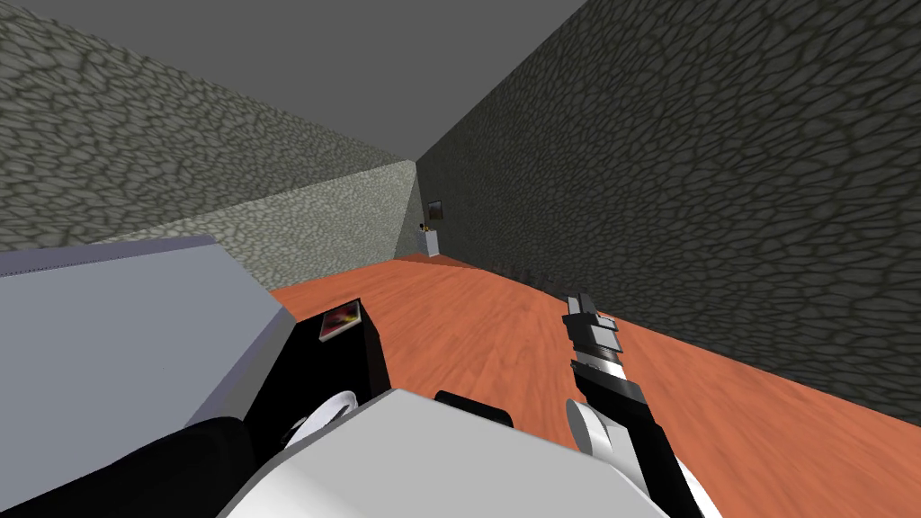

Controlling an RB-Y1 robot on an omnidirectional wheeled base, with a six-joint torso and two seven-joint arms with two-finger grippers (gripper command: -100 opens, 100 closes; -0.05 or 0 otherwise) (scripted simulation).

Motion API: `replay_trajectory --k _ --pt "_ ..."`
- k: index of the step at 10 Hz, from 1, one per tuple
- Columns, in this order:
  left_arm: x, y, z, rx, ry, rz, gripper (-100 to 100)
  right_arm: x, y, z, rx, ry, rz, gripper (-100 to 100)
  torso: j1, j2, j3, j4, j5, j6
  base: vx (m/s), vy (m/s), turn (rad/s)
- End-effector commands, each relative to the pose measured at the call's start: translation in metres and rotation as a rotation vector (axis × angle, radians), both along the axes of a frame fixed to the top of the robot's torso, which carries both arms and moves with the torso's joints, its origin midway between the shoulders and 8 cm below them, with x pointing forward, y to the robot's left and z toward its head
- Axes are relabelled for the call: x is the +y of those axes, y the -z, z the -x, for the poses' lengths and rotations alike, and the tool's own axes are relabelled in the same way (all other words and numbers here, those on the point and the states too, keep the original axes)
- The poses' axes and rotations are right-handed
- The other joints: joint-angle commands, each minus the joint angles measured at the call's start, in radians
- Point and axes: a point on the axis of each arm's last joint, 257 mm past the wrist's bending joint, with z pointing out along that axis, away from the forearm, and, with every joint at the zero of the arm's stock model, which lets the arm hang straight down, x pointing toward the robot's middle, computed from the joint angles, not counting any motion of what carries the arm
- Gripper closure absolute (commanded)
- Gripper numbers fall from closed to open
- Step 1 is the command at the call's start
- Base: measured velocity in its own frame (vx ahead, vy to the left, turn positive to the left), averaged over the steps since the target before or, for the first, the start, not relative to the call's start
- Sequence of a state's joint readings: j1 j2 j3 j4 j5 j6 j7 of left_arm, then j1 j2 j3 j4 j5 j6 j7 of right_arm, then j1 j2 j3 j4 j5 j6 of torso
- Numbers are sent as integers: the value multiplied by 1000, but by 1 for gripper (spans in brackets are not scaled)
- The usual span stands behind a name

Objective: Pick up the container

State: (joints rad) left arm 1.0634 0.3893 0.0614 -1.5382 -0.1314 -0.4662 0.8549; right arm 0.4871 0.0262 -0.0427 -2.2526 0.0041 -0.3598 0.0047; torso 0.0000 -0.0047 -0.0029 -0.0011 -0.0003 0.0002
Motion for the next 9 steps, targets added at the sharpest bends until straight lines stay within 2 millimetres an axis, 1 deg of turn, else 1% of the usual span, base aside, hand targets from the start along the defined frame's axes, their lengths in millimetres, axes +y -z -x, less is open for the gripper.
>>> replay_trajectory --k 1,4,5,7,9 --pt "5 16 34 80 -30 33 -100 0 0 0 0 0 0 0 0 0 0 0 0 0 103 17 -63" --pt "9 38 102 228 -86 93 -100 0 0 0 0 0 0 0 2 -3 -1 -1 1 0 126 46 -72" --pt "9 38 102 226 -90 98 -100 0 0 0 0 0 0 0 3 -3 -2 -1 1 0 79 31 -22" --pt "10 47 143 316 -126 131 -100 0 0 0 0 0 0 0 0 1 1 0 0 0 70 21 -47" --pt "10 53 181 397 -157 157 -100 0 0 0 0 0 0 0 1 0 0 0 0 0 82 41 -57"
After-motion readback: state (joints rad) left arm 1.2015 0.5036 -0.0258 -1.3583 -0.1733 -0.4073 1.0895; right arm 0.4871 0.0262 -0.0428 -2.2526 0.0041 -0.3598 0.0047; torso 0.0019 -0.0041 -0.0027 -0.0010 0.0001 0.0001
